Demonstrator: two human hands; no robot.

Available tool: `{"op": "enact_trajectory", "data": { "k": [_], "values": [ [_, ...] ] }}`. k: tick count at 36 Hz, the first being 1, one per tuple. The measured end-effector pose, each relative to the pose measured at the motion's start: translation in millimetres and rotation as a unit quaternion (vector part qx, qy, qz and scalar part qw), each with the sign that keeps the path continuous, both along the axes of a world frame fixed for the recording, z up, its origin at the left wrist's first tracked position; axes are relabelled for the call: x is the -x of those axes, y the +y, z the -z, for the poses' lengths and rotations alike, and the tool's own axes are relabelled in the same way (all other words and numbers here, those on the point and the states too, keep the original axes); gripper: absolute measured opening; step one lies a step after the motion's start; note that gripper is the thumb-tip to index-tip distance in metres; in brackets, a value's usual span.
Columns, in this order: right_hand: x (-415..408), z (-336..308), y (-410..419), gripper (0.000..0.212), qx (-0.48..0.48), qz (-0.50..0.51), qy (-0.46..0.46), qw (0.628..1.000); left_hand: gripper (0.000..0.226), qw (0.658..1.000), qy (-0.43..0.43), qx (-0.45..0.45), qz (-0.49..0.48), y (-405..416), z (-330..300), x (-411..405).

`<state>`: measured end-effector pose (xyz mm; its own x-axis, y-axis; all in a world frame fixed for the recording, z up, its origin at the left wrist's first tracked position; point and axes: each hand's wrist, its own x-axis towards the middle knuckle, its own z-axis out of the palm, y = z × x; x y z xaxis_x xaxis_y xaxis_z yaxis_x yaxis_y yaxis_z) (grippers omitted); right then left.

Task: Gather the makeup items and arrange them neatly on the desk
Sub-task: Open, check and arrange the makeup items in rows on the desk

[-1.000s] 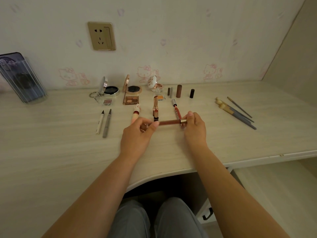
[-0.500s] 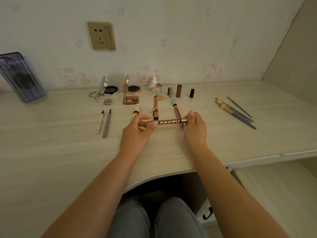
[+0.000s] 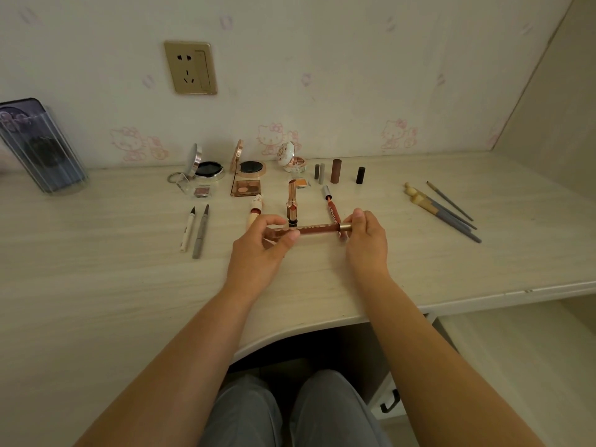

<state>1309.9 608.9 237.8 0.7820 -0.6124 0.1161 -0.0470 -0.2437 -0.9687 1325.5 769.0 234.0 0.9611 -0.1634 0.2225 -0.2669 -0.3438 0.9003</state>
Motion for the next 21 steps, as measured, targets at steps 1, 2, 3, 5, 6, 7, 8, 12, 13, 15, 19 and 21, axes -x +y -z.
{"op": "enact_trajectory", "data": {
  "k": [1, 2, 3, 5, 6, 7, 8, 12, 13, 15, 19, 21],
  "values": [
    [0, 0, 0, 0.034, 0.0, 0.0, -0.003, 1.0, 0.012, 1.0, -0.004, -0.013, 0.004, 0, 0, 0],
    [0, 1, 0, 0.034, 0.001, 0.0, -0.005, 1.0, 0.011, 1.0, -0.007, -0.022, 0.004, 0, 1, -1],
    [0, 1, 0, 0.034, 0.002, 0.001, -0.006, 1.0, 0.009, 1.0, -0.007, -0.024, 0.002, 0, 0, -1],
    [-1, 1, 0, 0.034, 0.001, 0.006, -0.005, 1.0, 0.006, 1.0, -0.001, -0.016, -0.006, 0, 0, -1],
    [-2, 1, 0, 0.034, -0.002, 0.009, -0.005, 1.0, 0.006, 1.0, 0.004, -0.012, -0.012, -1, -1, 0],
    [-2, 1, -1, 0.034, -0.005, 0.012, -0.006, 1.0, 0.006, 1.0, 0.009, -0.006, -0.019, -1, -1, 0],
    [-2, 1, -2, 0.034, -0.01, 0.014, -0.007, 1.0, 0.009, 1.0, 0.014, 0.001, -0.026, -1, -2, 0],
    [-2, 1, -6, 0.032, -0.044, 0.024, -0.017, 0.999, 0.025, 0.999, 0.024, -0.004, -0.038, 0, 0, -1],
    [-2, 2, -7, 0.032, -0.054, 0.025, -0.017, 0.998, 0.026, 0.999, 0.025, -0.009, -0.037, 0, 1, -1],
    [-5, 3, -11, 0.033, -0.085, 0.022, -0.015, 0.996, 0.025, 0.999, 0.024, -0.031, -0.029, 0, 0, 0],
    [-8, 3, -24, 0.035, -0.172, -0.001, -0.007, 0.985, 0.016, 0.995, 0.023, -0.098, 0.011, -4, -3, -1],
    [-9, 2, -32, 0.038, -0.206, -0.008, -0.007, 0.978, 0.014, 0.993, 0.021, -0.112, 0.021, -8, -5, -1]
  ]
}}
